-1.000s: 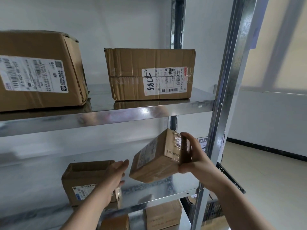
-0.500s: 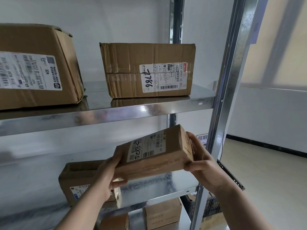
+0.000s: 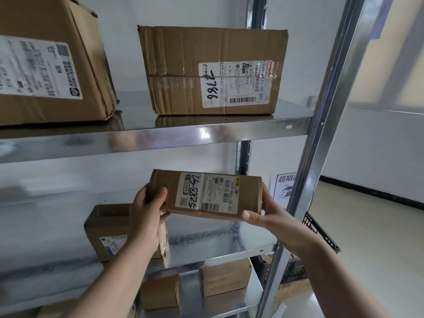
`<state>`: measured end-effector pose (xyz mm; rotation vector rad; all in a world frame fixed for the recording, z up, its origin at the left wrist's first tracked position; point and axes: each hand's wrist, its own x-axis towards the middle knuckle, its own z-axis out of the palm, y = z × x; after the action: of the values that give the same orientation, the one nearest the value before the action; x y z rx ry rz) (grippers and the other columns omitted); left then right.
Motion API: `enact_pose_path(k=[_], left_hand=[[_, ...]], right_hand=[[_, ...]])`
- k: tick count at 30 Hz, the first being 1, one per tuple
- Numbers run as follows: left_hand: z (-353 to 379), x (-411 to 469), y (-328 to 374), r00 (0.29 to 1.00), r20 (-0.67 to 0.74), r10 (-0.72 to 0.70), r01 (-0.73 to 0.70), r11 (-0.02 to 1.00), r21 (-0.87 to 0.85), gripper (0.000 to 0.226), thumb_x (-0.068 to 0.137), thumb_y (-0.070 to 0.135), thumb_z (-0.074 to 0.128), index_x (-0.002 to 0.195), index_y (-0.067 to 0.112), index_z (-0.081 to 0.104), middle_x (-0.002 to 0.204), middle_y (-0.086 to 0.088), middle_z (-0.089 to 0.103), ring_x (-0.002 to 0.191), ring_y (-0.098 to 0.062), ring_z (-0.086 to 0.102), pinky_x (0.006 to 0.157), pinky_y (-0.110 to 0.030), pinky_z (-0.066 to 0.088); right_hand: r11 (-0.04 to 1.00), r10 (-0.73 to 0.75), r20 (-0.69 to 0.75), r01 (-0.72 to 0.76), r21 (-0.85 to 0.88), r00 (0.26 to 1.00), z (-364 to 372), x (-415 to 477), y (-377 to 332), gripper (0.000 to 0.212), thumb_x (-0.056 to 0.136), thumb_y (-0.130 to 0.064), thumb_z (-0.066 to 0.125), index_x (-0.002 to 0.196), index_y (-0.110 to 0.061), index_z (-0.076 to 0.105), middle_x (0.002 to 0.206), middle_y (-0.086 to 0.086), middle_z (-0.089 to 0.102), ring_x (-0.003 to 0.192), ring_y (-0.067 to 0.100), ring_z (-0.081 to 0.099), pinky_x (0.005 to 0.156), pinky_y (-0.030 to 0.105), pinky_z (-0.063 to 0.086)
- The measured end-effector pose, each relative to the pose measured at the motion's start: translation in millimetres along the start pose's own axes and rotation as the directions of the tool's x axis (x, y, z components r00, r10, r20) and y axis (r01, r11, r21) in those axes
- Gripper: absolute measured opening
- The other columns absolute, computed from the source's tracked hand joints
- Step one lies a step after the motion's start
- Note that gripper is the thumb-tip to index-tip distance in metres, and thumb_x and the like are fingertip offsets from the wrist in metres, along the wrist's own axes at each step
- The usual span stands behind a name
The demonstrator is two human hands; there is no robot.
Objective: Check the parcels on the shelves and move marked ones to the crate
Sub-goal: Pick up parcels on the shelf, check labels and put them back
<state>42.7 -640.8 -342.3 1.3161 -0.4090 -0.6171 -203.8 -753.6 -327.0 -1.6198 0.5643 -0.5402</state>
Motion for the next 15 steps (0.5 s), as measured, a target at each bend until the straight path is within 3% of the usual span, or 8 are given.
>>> enact_pose_path(k=[3,7,9,11,13,15], left_hand=[[5,2,-6,1.0,0.0,0.015,-0.015,1.0,0.0,0.037,0.095,0.014,0.064,0.131,0.012,0.055,0.116,-0.011,0.069,0.103,-0.024,0.069,0.093,-0.051,0.056],[16,3,-16,0.998,-0.032,0.048,-0.045,0.996,0.081,0.036,0.091,0.009,0.068,0.123,0.017,0.054,0.113,-0.007,0.067,0.106,-0.024,0.065,0.085,-0.036,0.053],[21,0,-17,0.998,-0.021,0.063,-0.059,0.987,0.147,0.035,0.091,0.015,0.07,0.122,0.016,0.053,0.11,-0.006,0.065,0.102,-0.022,0.064,0.077,-0.032,0.05],[29,-2,-21,0.998,-0.03,0.057,-0.049,0.974,0.221,0.035,0.092,0.03,0.068,0.118,0.014,0.051,0.105,-0.004,0.062,0.096,-0.017,0.06,0.074,-0.03,0.046],[34,-2,-29,0.998,-0.038,0.058,-0.046,0.963,0.264,0.035,0.095,0.046,0.059,0.106,0.014,0.051,0.097,-0.005,0.059,0.086,-0.018,0.056,0.073,-0.03,0.045],[38,-2,-37,0.998,-0.048,0.046,-0.03,0.96,0.279,0.049,0.096,0.06,0.047,0.091,0.011,0.05,0.089,-0.014,0.057,0.083,-0.027,0.057,0.077,-0.037,0.047]], right_hand=[[0.996,0.051,-0.132,-0.041,0.077,0.99,0,6,14,0.059,0.092,-0.02,0.072,0.143,-0.021,0.044,0.123,0.0,0.073,0.109,0.011,0.071,0.082,0.014,0.055],[0.984,0.142,-0.279,-0.106,0.142,0.95,-4,15,31,0.033,0.093,0.008,0.063,0.122,-0.009,0.06,0.116,0.015,0.073,0.101,0.022,0.074,0.07,0.019,0.059],[0.989,0.14,-0.372,-0.111,0.097,0.918,-7,18,37,0.035,0.089,0.015,0.062,0.106,-0.016,0.064,0.099,0.006,0.076,0.093,0.012,0.075,0.062,0.015,0.055],[0.99,0.14,-0.438,-0.13,0.054,0.888,-13,24,49,0.043,0.086,0.019,0.06,0.102,-0.021,0.064,0.087,0.0,0.073,0.072,-0.001,0.071,0.054,0.01,0.05],[0.988,0.15,-0.468,-0.151,0.036,0.871,-18,29,58,0.048,0.086,0.02,0.058,0.109,-0.022,0.061,0.092,0.0,0.07,0.074,0.002,0.067,0.053,0.007,0.047],[0.984,0.172,-0.478,-0.174,0.041,0.861,-22,33,67,0.051,0.087,0.017,0.056,0.116,-0.025,0.056,0.098,-0.005,0.068,0.086,0.003,0.062,0.058,0.009,0.048]])
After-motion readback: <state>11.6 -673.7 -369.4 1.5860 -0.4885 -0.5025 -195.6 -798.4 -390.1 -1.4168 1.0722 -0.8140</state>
